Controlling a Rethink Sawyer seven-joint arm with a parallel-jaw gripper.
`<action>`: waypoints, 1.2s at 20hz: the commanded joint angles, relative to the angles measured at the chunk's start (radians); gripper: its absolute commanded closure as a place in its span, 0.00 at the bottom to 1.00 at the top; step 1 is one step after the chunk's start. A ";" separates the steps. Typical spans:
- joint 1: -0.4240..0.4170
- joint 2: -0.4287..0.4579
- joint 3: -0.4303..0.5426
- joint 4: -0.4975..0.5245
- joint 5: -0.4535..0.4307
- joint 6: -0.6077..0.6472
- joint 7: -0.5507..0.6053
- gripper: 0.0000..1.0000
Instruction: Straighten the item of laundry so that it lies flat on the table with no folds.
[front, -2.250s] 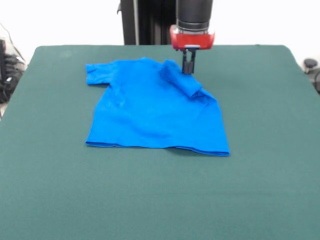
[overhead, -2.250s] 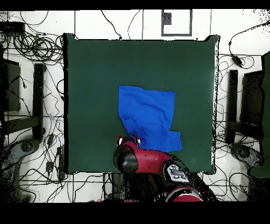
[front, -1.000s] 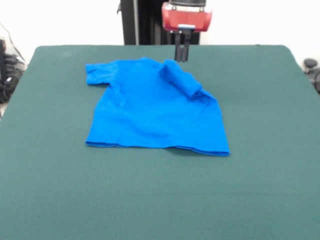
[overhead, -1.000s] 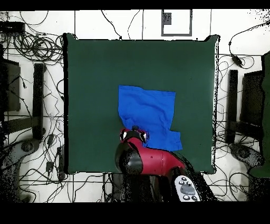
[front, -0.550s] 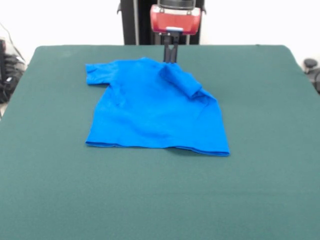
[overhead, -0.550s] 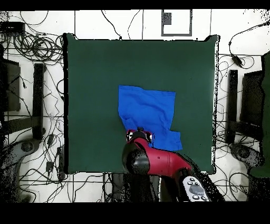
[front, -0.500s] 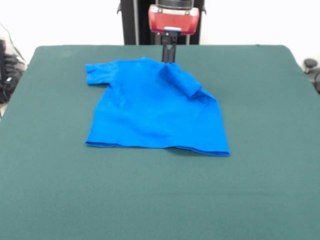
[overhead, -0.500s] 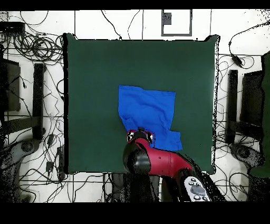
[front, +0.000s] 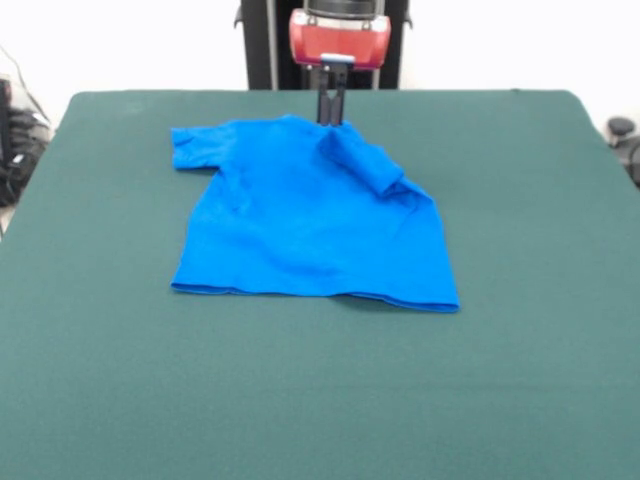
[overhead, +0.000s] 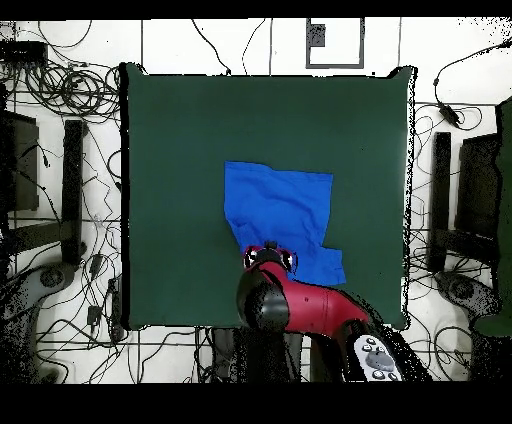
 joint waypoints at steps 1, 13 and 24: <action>0.031 0.106 0.113 0.011 -0.020 -0.022 0.152 1.00; 0.074 0.163 0.100 0.014 -0.012 -0.101 0.184 1.00; 0.078 0.160 0.102 0.023 -0.006 -0.124 0.190 1.00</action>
